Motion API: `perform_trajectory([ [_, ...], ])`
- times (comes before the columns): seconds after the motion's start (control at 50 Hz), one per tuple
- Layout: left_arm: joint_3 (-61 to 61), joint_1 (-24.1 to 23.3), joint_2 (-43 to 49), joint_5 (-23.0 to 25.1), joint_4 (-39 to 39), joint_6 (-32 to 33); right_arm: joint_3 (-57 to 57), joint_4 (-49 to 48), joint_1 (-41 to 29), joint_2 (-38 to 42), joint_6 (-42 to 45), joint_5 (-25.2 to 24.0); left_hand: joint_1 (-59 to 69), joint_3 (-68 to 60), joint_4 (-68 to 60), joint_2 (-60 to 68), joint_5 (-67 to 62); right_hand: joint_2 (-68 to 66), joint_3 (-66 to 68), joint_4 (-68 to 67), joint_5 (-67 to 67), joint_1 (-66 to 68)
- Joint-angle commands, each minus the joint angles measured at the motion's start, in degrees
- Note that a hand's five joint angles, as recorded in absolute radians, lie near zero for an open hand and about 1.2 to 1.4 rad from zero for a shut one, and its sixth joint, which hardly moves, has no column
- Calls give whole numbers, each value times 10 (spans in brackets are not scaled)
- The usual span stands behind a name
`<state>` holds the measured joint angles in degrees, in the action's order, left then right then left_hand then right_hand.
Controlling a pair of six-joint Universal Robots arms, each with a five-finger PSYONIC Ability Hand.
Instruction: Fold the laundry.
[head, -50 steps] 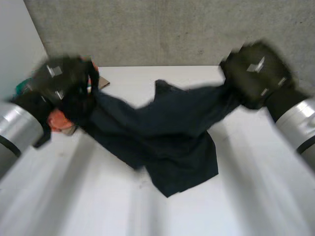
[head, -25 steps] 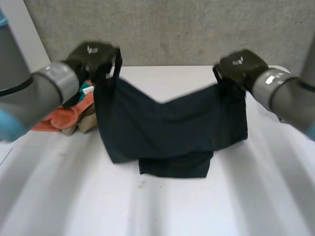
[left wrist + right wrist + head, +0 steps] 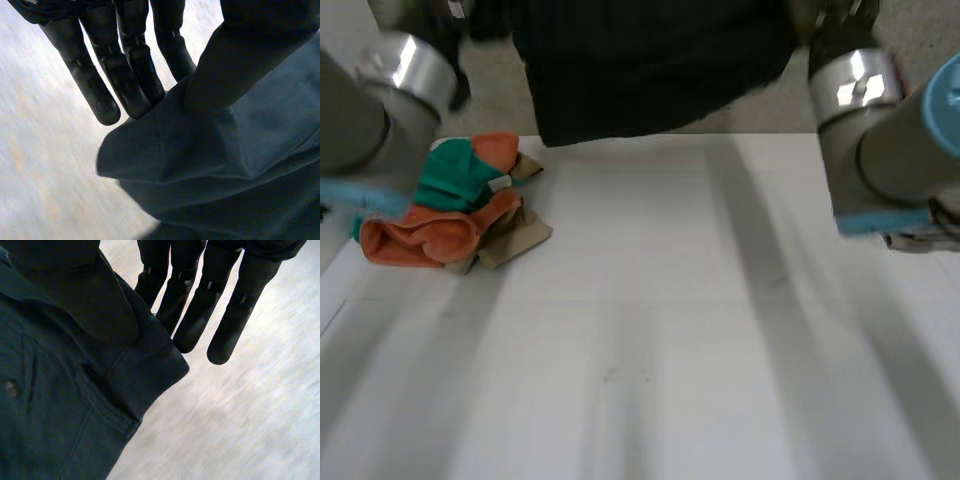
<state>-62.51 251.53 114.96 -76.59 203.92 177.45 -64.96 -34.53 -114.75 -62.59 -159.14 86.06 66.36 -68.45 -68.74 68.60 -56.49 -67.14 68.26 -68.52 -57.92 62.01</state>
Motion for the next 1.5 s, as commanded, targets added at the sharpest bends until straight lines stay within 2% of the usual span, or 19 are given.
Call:
perform_trajectory([
  [0.02,-189,-3,-11,78,-6,25,-62,143,1,39,19,-29,136,-116,-113,114,-135,-129,117,-115,-121,180],
  [0.16,-351,2,-15,95,-42,126,-110,255,1,75,116,-61,136,-116,-113,114,-135,-129,117,-115,-121,180],
  [0.26,-421,13,-65,89,-136,198,-135,371,5,56,189,-63,136,-116,-113,114,-135,-129,117,-115,-121,180],
  [0.34,-458,19,-142,90,-243,241,-162,486,13,4,240,-57,136,-116,-113,114,-135,-129,117,-115,-121,180],
  [0.46,-493,13,-259,97,-485,325,-276,698,28,-111,328,-52,136,-116,-113,114,-135,-129,117,-115,-121,180],
  [0.5,-504,4,-288,103,-604,378,-311,741,31,-139,366,-62,136,-116,-113,114,-135,-129,117,-115,-121,180],
  [0.58,-504,-10,-309,121,-724,444,-372,761,37,-186,454,-118,136,-116,-113,114,-135,-129,117,-115,-121,180],
  [0.66,-473,-3,-295,133,-662,467,-370,758,50,-182,446,-155,136,-116,-113,114,-135,-129,117,-115,-121,180],
  [0.72,-436,1,-256,130,-587,461,-316,714,52,-146,379,-161,136,-116,-113,114,-135,-129,117,-115,-121,180],
  [0.82,-316,-23,-137,86,-394,390,-208,586,54,-69,203,-94,136,-116,-113,114,-135,-129,117,-115,-121,180],
  [0.96,-157,-49,25,23,-196,327,-136,445,44,11,184,11,136,-116,-113,114,-135,-129,117,-115,-121,180],
  [1.04,-65,-60,112,4,-144,323,-106,349,34,62,203,46,136,-116,-113,114,-135,-129,117,-115,-121,180],
  [1.18,75,-70,236,-24,-126,318,-50,221,12,150,218,100,136,-116,-113,114,-135,-129,117,-115,-121,180],
  [1.2,97,-72,250,-28,-128,311,-45,207,10,156,217,106,-60,81,84,-82,61,-112,101,-98,-104,163],
  [1.22,104,-72,255,-29,-129,304,-41,175,8,165,214,118,-285,306,309,-307,286,331,-343,345,339,-280],
  [1.24,110,-73,256,-29,-129,295,-42,158,6,165,213,125,-519,540,543,-541,520,571,-583,585,579,-520],
  [1.36,69,-84,193,-51,-115,226,-114,46,1,99,177,119,-564,584,587,-586,565,571,-583,585,579,-520],
  [1.42,19,-89,148,-56,-111,212,-153,45,5,46,161,107,-564,584,587,-586,565,571,-583,585,579,-520],
  [1.5,-99,-88,57,-38,-81,211,-212,110,21,-37,123,67,-564,584,587,-586,565,571,-583,585,579,-520],
])
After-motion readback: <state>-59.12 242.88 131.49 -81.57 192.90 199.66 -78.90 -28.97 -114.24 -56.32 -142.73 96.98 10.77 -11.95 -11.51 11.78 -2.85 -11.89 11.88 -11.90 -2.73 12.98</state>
